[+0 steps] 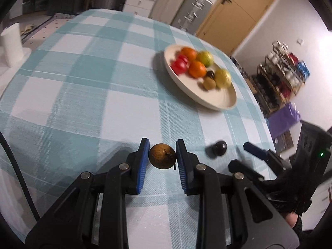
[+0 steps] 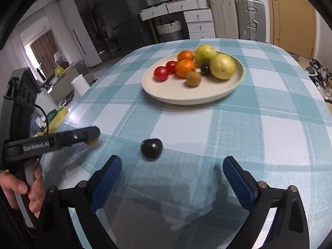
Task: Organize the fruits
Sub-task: 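Lower the right tool and close it on the dark plum, then carry the brown fruit with the left tool while the right tool carries the plum to the plate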
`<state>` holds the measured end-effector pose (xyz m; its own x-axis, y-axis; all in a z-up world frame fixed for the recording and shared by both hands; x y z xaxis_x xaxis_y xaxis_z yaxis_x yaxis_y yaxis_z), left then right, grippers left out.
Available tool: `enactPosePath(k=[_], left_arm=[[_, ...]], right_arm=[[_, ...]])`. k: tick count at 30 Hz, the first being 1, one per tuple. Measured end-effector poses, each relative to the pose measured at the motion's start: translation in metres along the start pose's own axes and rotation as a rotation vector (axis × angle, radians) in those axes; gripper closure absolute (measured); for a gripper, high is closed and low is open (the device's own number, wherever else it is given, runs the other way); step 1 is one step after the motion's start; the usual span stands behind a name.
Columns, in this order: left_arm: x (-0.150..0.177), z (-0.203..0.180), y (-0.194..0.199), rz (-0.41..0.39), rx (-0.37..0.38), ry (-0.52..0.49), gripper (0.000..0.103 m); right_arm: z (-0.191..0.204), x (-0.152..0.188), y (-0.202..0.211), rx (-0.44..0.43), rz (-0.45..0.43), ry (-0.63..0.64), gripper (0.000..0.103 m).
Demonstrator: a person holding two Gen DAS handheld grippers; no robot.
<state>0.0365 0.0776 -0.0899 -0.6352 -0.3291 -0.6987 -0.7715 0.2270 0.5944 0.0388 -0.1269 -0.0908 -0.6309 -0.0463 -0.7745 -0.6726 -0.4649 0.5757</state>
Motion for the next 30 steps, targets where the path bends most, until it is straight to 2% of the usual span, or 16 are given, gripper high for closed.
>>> enactPosePath(k=[5,9,13,16,30], left_arm=[[-0.006,0.01,0.003,-0.017,-0.015,0.007,0.08],[-0.008,0.015,0.002,-0.015,-0.02,0.027,0.08],[-0.01,0.015,-0.002,-0.013,-0.022,0.031,0.08],[-0.011,0.013,-0.005,-0.012,-0.021,0.027,0.08],[-0.017,-0.005,-0.021,0.006,-0.008,-0.009,0.08]], right_arm=[[0.01,-0.002,-0.014,-0.022,0.021,0.018,0.023],[0.018,-0.003,-0.022,-0.059,0.041,0.039,0.055],[0.026,-0.002,-0.026,-0.07,0.049,0.072,0.071],[0.027,-0.002,-0.028,-0.069,0.048,0.067,0.077],[0.008,-0.006,-0.017,-0.137,-0.001,-0.029,0.077]])
Point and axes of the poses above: each gripper's, at about its wrist camera, not at the fingertips, and y roughly against the way its jaws point, z to its left, x to its underside, the point moved 2 cm from there along -y, roughly the way its jaws point, and after that the axes turned 15 degrees about -z, right-handed, at the moved point
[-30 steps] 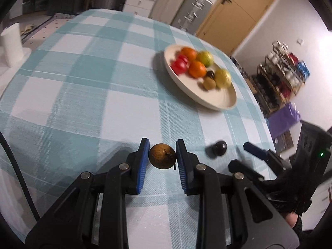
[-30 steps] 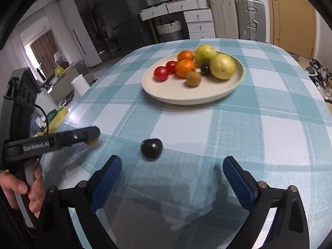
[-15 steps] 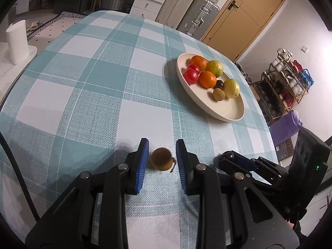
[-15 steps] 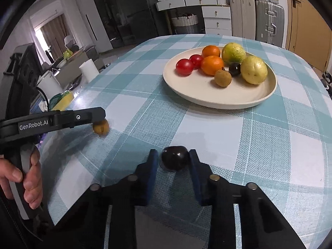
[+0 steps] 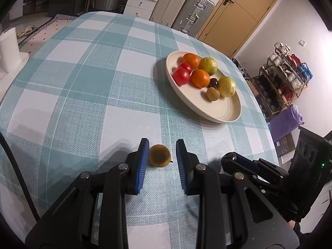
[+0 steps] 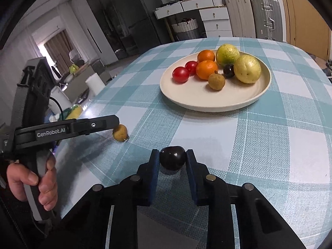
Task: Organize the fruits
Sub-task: 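Carry the brown fruit with the left tool while the right tool carries the plum to the plate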
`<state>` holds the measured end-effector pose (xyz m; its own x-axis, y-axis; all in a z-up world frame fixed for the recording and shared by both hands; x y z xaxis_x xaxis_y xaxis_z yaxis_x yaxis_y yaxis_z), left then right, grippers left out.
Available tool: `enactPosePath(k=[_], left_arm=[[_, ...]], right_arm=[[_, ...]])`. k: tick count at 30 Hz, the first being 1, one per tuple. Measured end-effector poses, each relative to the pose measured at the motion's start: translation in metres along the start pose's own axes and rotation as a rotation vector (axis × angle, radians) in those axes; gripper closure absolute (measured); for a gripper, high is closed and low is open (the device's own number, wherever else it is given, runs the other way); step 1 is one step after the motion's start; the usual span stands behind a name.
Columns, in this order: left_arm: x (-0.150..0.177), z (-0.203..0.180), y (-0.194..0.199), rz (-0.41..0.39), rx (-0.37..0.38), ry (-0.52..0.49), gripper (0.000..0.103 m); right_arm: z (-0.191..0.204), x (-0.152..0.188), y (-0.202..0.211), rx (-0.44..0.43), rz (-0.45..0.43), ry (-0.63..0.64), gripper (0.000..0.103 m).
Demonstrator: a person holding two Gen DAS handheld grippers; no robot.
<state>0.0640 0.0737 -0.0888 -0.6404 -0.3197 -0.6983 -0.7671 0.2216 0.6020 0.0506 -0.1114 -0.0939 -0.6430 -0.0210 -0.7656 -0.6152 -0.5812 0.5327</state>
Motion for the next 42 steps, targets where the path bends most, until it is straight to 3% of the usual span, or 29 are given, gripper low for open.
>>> enactPosePath(k=[13,19,24,32,42], left_arm=[[-0.013,-0.001,-0.006,0.001,0.024,0.008,0.08],[-0.03,0.007,-0.005,0.011,0.101,0.085,0.08],[-0.04,0.013,-0.002,0.003,0.101,0.11,0.08],[-0.003,-0.001,-0.01,0.095,0.032,-0.041,0.079],[0.01,-0.003,-0.024,0.12,-0.017,-0.094,0.076]], right_arm=[[-0.035,-0.013,0.023,0.003,-0.062,-0.108,0.077],[-0.044,-0.016,0.029,0.008,-0.079,-0.135,0.077],[-0.042,-0.018,0.028,-0.009,-0.08,-0.142,0.077],[-0.039,-0.018,0.02,-0.024,-0.071,-0.133,0.077],[-0.038,-0.016,0.017,-0.026,-0.064,-0.132,0.077]])
Point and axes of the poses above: each gripper's, at about its wrist camera, not at the fingertips, and y roughly against the way its jaws point, z to its left, x to its underside, the point moved 2 cm from there along -y, roughly the way its jaws point, and after that the axes turned 15 degrees about -z, right-handed, at the moved point
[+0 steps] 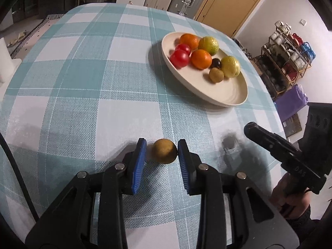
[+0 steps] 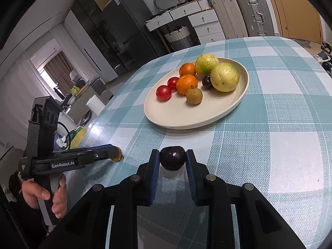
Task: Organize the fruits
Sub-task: 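Carry the brown fruit with the left tool while the right tool carries the plum to the plate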
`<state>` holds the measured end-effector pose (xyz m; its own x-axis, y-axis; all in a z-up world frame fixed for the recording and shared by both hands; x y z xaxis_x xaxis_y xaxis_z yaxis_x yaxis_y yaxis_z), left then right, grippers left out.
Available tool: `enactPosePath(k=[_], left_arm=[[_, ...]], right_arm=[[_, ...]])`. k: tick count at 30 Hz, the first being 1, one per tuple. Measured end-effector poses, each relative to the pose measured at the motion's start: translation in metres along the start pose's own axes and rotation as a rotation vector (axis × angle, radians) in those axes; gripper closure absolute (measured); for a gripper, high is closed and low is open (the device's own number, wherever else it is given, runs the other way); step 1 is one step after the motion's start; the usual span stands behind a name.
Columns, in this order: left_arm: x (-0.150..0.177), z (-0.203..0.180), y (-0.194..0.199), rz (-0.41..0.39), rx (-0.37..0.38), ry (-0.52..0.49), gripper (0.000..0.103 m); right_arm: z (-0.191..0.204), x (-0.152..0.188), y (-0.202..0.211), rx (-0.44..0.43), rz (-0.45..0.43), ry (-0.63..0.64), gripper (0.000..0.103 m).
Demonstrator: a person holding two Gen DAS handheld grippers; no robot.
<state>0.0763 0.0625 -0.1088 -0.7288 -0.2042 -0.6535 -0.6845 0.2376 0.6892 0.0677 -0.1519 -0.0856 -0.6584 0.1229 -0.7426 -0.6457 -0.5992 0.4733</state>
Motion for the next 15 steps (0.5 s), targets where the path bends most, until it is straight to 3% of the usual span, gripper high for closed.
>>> enactPosePath(k=[8,15], left_arm=[[0.0,-0.015,-0.001,-0.014,-0.003,-0.08,0.081],[-0.024,-0.028,0.004,-0.064,0.024,-0.095,0.081]], right_arm=[[-0.003,0.0,-0.001,0.003,0.003,-0.001,0.077],[0.0,-0.006,-0.004,-0.015,0.0,0.009,0.077]])
Point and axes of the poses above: each gripper's, at about its wrist camera, not at the fingertips, and y roughly against the way its jaws point, z to its left, x to its underside, the point moved 2 cm from there along -y, roughly the way its jaws point, and after that the axes turned 15 degrees about -z, right-handed, at the moved point
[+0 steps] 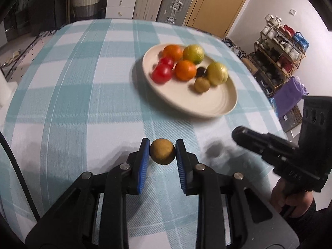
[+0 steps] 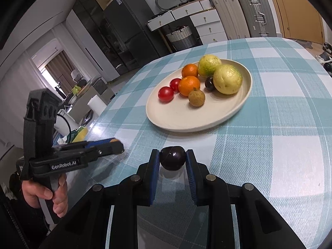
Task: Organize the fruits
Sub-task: 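Carry the brown fruit with the left tool while the right tool carries the plum to the plate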
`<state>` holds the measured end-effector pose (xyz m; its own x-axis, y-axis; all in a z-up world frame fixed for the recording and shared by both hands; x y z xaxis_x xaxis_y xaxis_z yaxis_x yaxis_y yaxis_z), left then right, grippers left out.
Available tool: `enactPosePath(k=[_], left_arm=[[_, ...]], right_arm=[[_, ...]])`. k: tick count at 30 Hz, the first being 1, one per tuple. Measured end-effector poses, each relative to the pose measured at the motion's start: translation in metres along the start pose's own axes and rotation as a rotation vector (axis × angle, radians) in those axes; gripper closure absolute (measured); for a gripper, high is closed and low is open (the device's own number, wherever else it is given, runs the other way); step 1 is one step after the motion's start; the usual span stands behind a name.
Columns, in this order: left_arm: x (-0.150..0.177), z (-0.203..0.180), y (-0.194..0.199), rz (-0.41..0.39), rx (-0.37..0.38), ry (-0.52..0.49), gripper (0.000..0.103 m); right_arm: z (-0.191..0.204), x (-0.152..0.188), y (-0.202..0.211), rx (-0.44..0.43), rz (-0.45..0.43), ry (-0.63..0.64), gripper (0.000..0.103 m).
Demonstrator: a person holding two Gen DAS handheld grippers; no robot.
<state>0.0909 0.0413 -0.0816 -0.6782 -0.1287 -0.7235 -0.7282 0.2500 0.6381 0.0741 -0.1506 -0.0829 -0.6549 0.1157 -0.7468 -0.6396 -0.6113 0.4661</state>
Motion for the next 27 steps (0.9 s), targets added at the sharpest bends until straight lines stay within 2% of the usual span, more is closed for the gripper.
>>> enactPosePath(k=[12,20,27], left_arm=[[-0.056,-0.024,-0.037,-0.038,0.057,-0.006,0.081],[-0.073,-0.027,-0.076,-0.01,0.078,0.019,0.081],[-0.076,-0.028,-0.098,0.013,0.085,0.023,0.08]], right_arm=[[0.003,-0.041,-0.019,-0.013,-0.035,0.031,0.077],[-0.011,-0.064,-0.035,0.053,-0.048,0.045,0.077],[-0.024,-0.064,-0.046,0.116,-0.028,0.044,0.077]])
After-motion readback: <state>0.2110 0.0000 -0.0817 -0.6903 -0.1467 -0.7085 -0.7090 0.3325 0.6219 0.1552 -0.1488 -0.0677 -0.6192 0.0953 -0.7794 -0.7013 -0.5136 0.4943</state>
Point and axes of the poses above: each gripper's, at about its wrist camera, not at the fingertips, and y roughly against the way its jaws point, z to its left, x to its underside, the point moved 2 cm from there along -y, roughly the way its jaws point, and after that the axes turned 15 degrees about -z, right-handed, at the moved point
